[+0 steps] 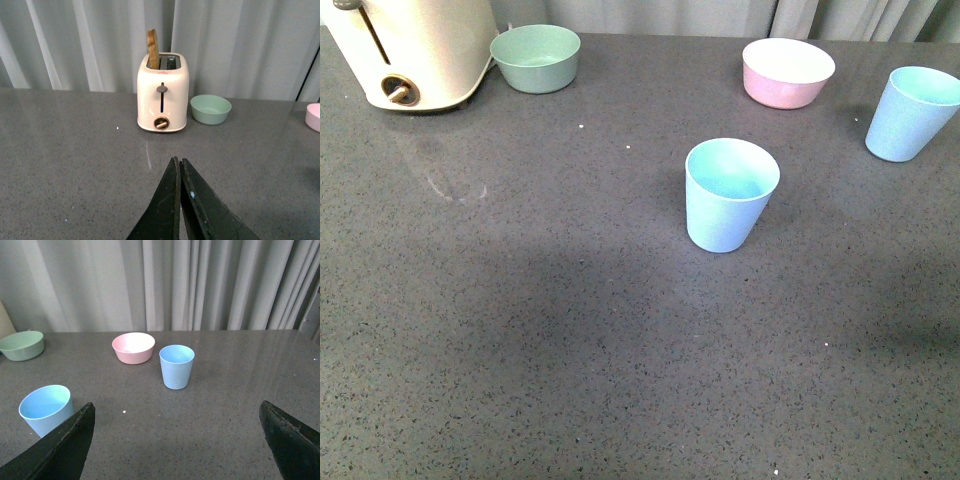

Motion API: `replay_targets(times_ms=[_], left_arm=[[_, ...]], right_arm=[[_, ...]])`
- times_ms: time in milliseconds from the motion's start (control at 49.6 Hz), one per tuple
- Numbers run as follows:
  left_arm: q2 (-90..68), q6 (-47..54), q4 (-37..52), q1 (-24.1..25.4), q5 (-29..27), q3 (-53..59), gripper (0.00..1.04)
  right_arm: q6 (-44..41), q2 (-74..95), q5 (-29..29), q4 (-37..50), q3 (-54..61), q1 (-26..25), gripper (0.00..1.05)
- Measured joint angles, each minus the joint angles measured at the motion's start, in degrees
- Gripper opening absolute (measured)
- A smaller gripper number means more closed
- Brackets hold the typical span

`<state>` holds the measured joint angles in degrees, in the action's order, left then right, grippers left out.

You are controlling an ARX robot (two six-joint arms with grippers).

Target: Stack blue cups with both arms

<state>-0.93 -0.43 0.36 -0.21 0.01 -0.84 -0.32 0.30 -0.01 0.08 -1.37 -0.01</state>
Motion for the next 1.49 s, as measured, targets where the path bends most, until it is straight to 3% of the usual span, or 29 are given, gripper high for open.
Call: replay_targets(times_ms=[423,504,645,726,827,907,968,1170,1492], left_arm=[[0.57,-0.04,-0.26,0.0,0.0,0.0,0.03],[0.57,-0.02,-0.26,0.0,-0.02,0.0,0.18],[0.59,0.0,-0.26,0.0,0.0,0.0,0.41],[0.59,-0.02,-0.26,0.0,0.0,0.0,0.54],[0.59,-0.02,-0.26,0.0,0.0,0.0,0.75],[0.59,-0.02,-0.26,0.0,0.0,0.0,0.87],[0.57,0.0,-0.26,0.0,0.0,0.0,0.97],[0.59,0.13,-0.26,0.0,0.0,0.0,0.96],[0.59,0.15,-0.26,0.0,0.0,0.0,0.96]], right_arm=[[0.0,0.0,0.02,0.0,0.0,0.0,0.96],[0.0,0.0,0.0,-0.02,0.0,0.0,0.96],[3.65,8.87,-6.58,-12.35,-4.33,-4.2,0.96],[1.38,16.44,-11.87,-8.76,-6.08,-10.32,0.96],[-5.51,32.04,-19.61,2.19,-12.74,-19.89,0.96],[-9.97,40.89,-21.07,6.01,-17.4,-21.7,0.96],[-15.72,50.8,-21.2,7.5,-22.95,-21.31,0.96],[-32.24,81.05,-19.87,0.39,-43.67,-15.21,0.96],[-41.03,101.98,-17.14,-9.51,-64.96,-7.61,0.96]])
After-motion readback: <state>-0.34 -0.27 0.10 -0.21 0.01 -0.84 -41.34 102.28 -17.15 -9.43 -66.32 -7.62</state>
